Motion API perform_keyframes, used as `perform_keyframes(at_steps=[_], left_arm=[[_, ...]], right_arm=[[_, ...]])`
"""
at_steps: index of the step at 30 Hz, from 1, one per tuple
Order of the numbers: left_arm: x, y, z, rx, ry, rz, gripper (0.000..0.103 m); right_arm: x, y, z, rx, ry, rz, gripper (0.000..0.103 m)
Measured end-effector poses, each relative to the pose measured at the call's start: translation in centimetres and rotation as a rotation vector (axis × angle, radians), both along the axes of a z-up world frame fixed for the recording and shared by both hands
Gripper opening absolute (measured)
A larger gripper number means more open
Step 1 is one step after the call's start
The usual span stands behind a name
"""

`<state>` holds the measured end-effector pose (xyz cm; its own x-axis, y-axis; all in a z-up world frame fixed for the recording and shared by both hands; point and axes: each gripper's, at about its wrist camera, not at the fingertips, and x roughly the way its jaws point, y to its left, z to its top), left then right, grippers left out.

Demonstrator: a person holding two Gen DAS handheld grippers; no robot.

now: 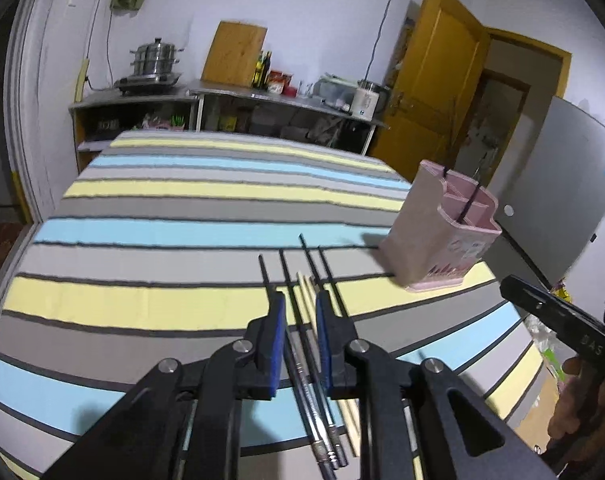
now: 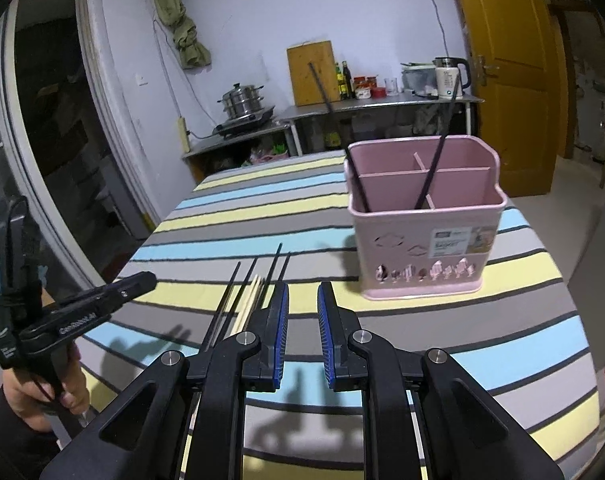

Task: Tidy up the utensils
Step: 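Move both open grippers back to the remaining chopsticks, then close the left gripper on a black chopstick while the right gripper grasps another black chopstick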

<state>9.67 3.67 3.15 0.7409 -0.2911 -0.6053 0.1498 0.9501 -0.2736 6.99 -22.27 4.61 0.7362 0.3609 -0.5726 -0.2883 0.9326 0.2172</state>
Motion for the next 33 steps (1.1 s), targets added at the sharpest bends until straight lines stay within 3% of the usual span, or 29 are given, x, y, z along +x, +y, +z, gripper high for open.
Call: perform_keyframes(at_steps=[9,21,26,28,33], left_arm=[[3.9,0.2,-4.2,0.013,0.109,0.019,0.018],[11.0,-0.8,-6.0,0.025,0.177,0.043,0.018],[11.7,-1.5,-6.9,0.08,0.195,0.026,0.018],[11.6,-1.2,-6.9,0.089,0.199,0.023,0.012],[11.1,0.4,-6.8,0.107,0.2,0.031,0.008]], right_arm=[[1.6,2.3,-2.3,-0.018,0.06,0.048,0.015],[3.6,3.7,-4.3,-0.027,0.114,0.067,0.015],[4.4,4.2,-4.7,-0.028,0.126,0.071,0.015],[4.6,4.5,-4.8,-0.028,0.129,0.075,0.015],[5.6,5.4,-5.3,-0.033,0.143,0.082,0.015]])
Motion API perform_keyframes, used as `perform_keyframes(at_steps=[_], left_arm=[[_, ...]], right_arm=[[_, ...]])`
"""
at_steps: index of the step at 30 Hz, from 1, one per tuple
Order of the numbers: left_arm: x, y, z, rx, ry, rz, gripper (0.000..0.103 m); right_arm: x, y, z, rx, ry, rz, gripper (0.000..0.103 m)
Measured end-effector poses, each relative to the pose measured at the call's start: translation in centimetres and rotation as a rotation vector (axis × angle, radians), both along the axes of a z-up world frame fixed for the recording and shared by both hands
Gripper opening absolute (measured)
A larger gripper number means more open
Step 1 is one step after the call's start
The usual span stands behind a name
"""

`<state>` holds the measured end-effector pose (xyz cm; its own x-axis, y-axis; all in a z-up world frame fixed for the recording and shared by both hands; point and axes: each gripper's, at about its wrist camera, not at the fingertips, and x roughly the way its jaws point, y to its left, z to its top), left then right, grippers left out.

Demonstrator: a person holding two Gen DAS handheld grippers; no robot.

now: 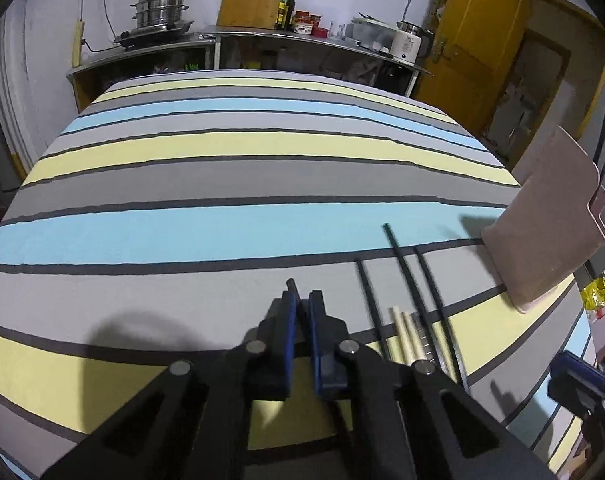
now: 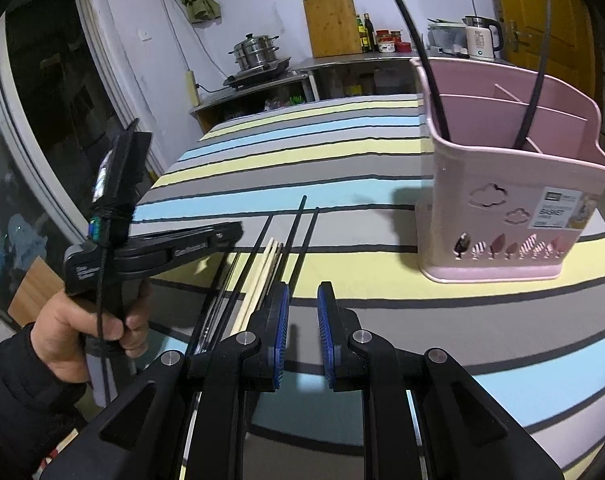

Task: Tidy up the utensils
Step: 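Close the left gripper on a black chopstick while the right gripper grasps another black chopstick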

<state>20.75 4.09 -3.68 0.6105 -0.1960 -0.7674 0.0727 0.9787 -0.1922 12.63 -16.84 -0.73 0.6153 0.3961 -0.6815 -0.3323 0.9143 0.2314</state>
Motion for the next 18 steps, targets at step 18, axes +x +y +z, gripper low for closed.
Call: perform_keyframes(at_steps=[18], left_arm=[[-2.5,4.2,0.6,-0.157,0.031,0.098,0.01]], right_arm=[[6.7,3.4,-3.9,-0.06,0.095,0.006,0.015]])
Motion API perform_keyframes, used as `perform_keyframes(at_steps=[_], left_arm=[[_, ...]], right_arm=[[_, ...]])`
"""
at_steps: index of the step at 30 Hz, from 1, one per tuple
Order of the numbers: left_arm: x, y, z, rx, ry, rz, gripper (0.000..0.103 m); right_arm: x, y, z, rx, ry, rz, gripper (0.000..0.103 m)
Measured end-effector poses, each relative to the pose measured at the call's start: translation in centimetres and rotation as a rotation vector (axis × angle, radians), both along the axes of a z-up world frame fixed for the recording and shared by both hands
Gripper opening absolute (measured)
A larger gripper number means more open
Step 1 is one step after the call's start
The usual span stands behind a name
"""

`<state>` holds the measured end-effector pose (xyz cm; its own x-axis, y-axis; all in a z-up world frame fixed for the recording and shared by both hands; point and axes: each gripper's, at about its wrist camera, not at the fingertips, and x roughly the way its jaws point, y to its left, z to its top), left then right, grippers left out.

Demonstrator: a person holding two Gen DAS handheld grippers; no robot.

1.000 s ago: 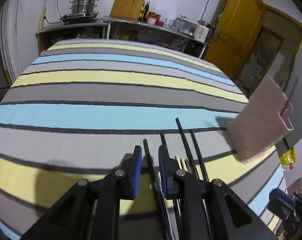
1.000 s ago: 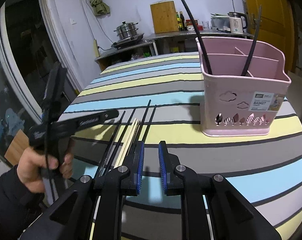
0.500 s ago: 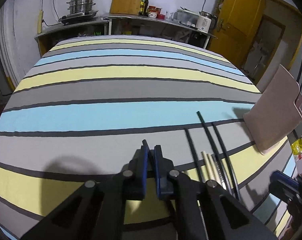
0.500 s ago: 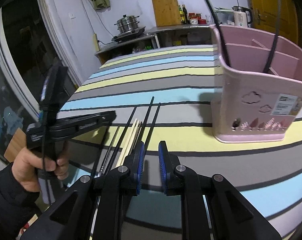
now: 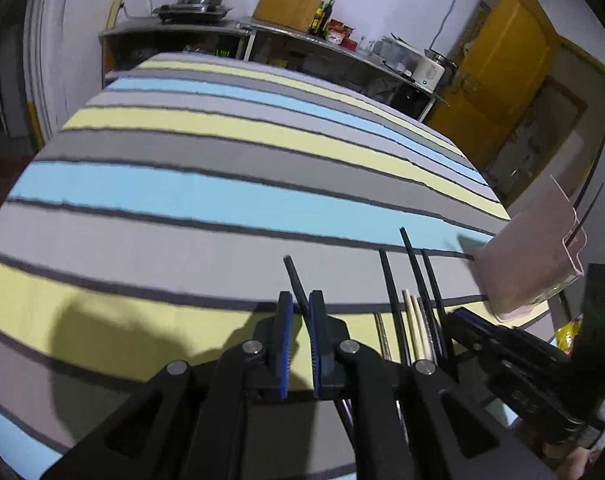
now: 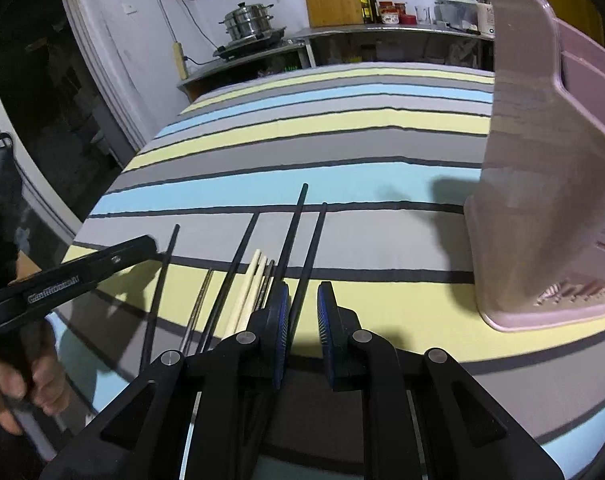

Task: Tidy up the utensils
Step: 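Close the left gripper on a black chopstick while the right gripper grasps another black chopstick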

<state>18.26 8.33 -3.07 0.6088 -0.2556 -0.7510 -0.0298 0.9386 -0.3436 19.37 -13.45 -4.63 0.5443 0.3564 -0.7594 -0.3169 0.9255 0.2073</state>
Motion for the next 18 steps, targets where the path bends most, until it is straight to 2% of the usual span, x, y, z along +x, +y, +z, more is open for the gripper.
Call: perform_keyframes(at_steps=[6,12,18], left_arm=[[0.2,-1.2,-0.8,0.026,0.031,0.012,0.016],[-0.5,-2.6,-0.6,0.113,0.038,0.029,0.017],[-0.5,-3.2,-0.7,0.188,0.026,0.019,0.017]], right_arm=[[0.2,0.3,0.0,-0.025,-0.009,0.001,0.015],[-0.1,0.4,0.0,-0.039,-0.001,-0.013,0.015],[0.1,1.1,0.1,-0.093,-0.006,-0.026,0.013]])
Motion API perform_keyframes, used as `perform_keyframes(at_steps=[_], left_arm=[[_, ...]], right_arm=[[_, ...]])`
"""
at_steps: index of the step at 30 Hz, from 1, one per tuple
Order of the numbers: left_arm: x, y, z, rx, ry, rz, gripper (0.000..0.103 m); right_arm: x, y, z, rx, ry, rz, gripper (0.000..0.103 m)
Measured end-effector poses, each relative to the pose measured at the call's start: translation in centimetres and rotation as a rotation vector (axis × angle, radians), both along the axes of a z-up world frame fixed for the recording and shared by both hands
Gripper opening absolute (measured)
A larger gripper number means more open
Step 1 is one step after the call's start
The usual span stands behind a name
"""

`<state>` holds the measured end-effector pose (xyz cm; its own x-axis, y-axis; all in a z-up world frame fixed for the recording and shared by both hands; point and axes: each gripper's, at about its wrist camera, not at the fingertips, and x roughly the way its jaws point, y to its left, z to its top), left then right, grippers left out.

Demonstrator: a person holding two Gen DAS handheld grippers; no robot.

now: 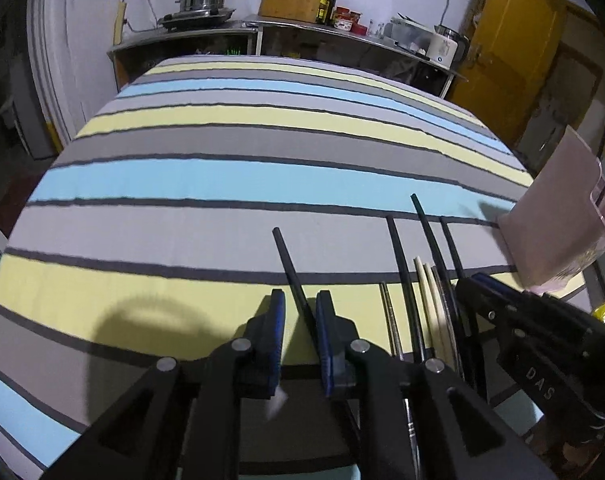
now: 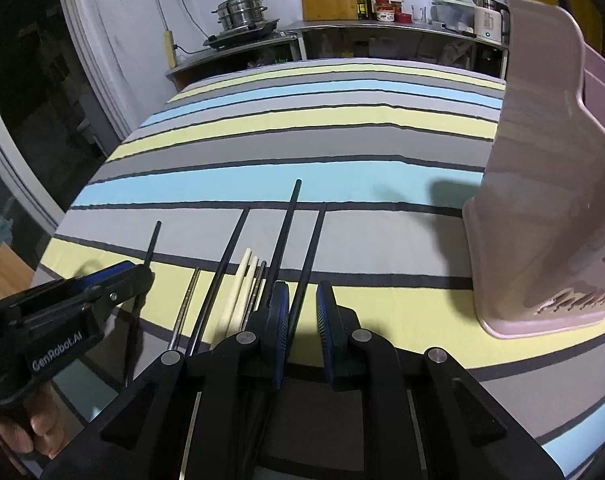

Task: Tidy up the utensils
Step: 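Close the left gripper on a black chopstick while the right gripper grasps another black chopstick, then lift the left gripper's chopstick toward the pink holder while the right gripper carries its chopstick there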

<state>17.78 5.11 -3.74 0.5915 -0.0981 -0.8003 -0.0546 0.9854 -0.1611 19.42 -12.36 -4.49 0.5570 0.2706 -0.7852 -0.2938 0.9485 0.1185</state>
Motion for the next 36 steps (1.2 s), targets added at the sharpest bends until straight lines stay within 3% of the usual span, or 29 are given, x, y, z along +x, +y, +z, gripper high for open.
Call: perform_keyframes(at_steps=[4,12,36], left_arm=[[0.4,-0.2,0.0,0.046,-0.002,-0.008,0.01],[0.0,1.2,0.9,-0.032,-0.003,-0.017,0.006],[-5.3,1.8,12.9,-0.115,-0.242,-0.13,0.005]], right_arm=[[0.6,0.5,0.0,-0.022,-0.001,0.001,0.009],[0.1,-1.3,1.4,0.055,0.005,0.003,0.007],[-6.3,-6.0,12.0,0.229,-0.212,-0.006,0.006]])
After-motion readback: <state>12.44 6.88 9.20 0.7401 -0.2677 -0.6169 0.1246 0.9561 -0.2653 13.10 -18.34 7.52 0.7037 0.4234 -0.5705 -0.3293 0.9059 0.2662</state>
